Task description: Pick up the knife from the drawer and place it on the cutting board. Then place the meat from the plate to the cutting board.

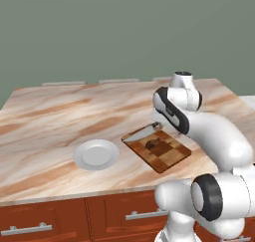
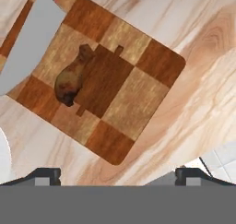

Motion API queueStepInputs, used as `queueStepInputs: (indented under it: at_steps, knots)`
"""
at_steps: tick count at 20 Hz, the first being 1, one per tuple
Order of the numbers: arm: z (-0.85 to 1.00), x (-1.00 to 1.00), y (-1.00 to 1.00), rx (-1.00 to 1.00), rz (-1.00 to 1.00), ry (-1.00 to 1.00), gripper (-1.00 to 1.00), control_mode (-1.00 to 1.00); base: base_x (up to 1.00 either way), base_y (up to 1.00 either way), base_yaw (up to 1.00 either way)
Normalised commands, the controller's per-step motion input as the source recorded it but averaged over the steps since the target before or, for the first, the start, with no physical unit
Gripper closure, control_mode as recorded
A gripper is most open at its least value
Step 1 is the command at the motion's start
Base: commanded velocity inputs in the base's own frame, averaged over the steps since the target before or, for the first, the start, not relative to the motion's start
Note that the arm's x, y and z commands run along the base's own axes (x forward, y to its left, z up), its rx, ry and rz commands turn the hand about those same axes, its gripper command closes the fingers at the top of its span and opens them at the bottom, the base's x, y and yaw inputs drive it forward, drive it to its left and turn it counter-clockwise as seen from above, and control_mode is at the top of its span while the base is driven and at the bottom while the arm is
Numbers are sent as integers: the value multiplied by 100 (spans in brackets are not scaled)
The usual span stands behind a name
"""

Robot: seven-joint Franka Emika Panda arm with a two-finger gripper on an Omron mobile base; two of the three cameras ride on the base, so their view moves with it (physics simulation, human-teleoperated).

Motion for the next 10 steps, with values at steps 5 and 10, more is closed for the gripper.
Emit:
queueStepInputs:
  at_steps: [5, 10]
  knots:
    - [66, -100, -5, -7, 26, -19, -100, -100, 0, 0, 0]
    - [55, -100, -2, -4, 25, -21, -100, -100, 0, 0, 0]
